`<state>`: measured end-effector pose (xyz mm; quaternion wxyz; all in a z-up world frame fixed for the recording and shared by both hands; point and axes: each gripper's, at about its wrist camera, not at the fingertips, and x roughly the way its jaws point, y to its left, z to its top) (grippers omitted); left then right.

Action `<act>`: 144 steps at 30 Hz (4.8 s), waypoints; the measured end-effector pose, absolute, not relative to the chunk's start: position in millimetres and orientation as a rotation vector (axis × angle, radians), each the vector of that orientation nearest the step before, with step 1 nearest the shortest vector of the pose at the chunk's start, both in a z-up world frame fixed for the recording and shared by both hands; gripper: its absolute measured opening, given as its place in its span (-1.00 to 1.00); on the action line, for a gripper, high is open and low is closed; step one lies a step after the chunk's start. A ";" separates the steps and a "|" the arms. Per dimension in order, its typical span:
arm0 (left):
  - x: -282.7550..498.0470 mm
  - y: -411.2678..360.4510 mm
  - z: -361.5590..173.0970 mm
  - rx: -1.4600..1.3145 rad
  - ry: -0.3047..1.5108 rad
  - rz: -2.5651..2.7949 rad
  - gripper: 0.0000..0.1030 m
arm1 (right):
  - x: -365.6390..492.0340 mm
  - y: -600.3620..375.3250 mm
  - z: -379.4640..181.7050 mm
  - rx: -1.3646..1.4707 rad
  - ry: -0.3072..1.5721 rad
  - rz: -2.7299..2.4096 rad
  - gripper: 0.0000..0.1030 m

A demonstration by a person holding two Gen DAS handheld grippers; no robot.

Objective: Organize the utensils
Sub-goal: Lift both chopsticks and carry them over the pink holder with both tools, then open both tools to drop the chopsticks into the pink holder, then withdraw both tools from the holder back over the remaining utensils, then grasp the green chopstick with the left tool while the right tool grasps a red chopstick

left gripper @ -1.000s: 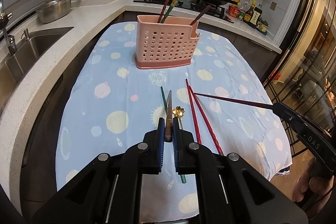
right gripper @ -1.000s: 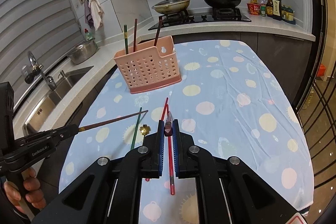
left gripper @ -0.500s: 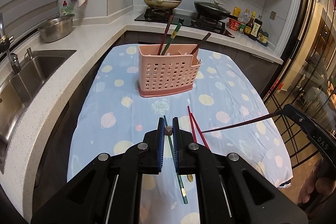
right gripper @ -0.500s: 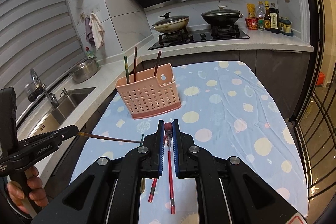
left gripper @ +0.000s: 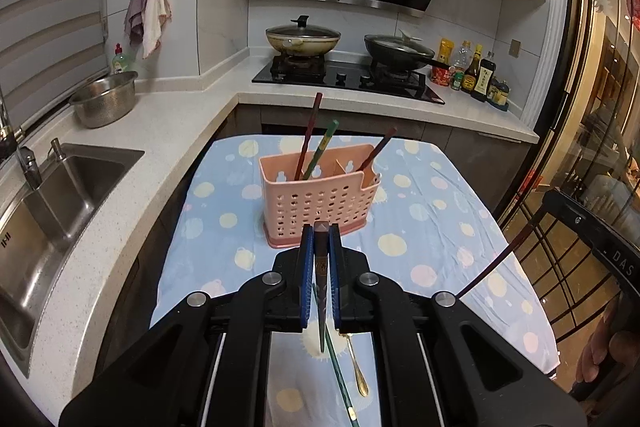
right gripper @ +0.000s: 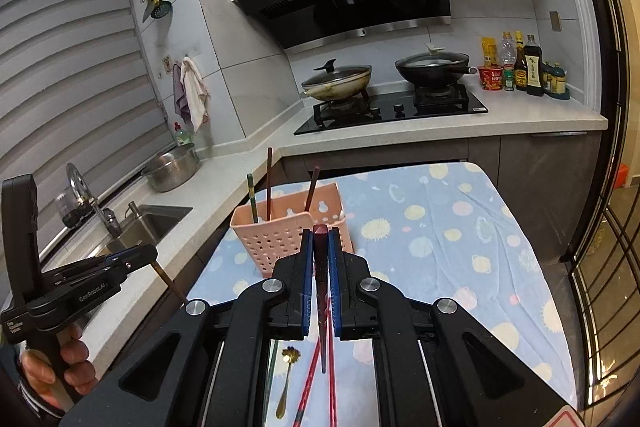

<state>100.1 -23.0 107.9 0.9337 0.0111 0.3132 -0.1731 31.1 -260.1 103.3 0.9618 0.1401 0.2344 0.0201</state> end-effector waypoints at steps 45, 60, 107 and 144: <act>254.1 -38.9 158.6 0.022 0.486 -0.187 -0.30 | 233.1 -250.1 112.5 0.296 0.458 0.032 -0.49; 220.4 -37.6 151.1 0.045 0.496 -0.188 -0.30 | 184.8 -230.9 114.6 0.261 0.450 0.069 -0.43; 43.0 -9.7 -79.3 0.084 1.000 -0.217 -0.15 | -22.4 -197.3 -106.0 0.234 0.952 0.031 -0.42; 35.8 -34.4 -106.3 0.126 1.064 -0.279 -0.02 | -14.3 -192.7 -126.2 0.177 0.983 0.014 -0.72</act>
